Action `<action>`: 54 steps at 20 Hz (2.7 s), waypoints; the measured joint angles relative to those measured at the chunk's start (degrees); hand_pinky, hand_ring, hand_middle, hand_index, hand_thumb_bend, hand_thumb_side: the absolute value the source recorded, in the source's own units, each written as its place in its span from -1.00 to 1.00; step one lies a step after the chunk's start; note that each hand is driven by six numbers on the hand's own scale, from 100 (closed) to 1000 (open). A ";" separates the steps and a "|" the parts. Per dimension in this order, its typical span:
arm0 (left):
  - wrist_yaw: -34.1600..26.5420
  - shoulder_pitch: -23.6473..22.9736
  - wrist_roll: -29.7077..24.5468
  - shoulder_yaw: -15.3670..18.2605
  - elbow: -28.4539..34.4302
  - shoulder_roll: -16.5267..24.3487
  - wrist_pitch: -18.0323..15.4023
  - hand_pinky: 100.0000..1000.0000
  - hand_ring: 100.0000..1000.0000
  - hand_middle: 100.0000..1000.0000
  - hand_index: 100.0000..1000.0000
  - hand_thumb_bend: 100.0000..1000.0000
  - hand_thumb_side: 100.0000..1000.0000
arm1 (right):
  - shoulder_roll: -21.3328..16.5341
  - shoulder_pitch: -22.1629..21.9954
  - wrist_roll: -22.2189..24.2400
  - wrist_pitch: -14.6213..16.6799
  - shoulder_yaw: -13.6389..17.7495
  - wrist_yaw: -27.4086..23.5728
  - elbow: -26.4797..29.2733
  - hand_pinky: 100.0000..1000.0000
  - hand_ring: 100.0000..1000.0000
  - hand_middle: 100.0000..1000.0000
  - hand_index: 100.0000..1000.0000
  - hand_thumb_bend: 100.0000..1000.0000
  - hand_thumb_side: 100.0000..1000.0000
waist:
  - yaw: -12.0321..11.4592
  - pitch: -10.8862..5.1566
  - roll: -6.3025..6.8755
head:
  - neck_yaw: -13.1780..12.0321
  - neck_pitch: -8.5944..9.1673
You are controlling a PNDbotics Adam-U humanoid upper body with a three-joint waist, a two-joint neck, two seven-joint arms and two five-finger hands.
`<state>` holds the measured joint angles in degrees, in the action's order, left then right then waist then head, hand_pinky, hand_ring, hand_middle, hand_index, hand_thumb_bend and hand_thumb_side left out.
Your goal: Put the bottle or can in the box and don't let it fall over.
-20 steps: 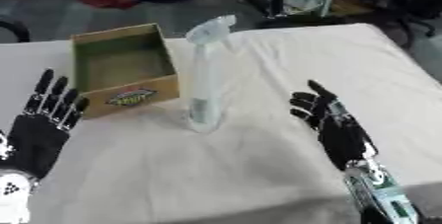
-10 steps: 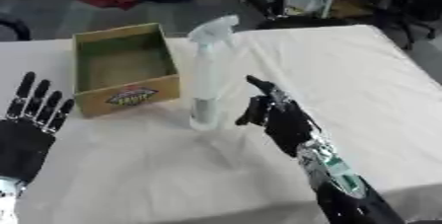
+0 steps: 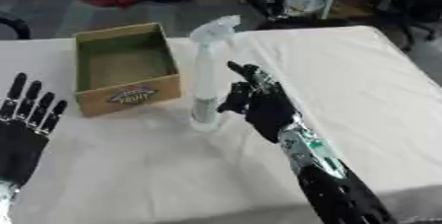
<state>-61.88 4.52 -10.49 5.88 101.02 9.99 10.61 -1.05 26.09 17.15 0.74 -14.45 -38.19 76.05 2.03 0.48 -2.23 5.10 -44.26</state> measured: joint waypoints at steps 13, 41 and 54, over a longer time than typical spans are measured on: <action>0.18 0.22 0.00 -0.05 0.00 -0.47 0.33 0.31 0.12 0.20 0.79 0.15 1.00 | 1.28 9.10 -1.07 0.79 1.57 -12.39 -3.01 0.00 -0.22 -0.39 1.00 -1.00 0.28 | -1.68 0.21 0.10 | 1.32 0.00; -0.52 5.23 -1.05 -2.85 0.01 -1.96 2.27 0.30 0.11 0.18 0.79 0.14 1.00 | 6.63 18.74 0.89 5.80 6.54 -2.11 -24.53 0.18 -0.16 -0.33 1.00 -1.00 0.54 | -11.58 2.79 0.38 | 8.99 0.00; 0.49 3.85 -0.14 -1.84 0.00 -1.74 1.34 0.30 0.10 0.18 0.79 0.14 1.00 | -0.73 11.35 -0.07 9.40 9.21 -6.54 -13.03 0.08 -0.09 -0.24 1.00 -1.00 0.29 | -7.06 2.08 -0.90 | 5.37 0.00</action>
<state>-61.39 8.37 -10.63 4.05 101.02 8.25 11.95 -1.78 37.44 17.08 10.13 -5.23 -44.73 63.02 -5.03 2.56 -3.13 10.46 -44.26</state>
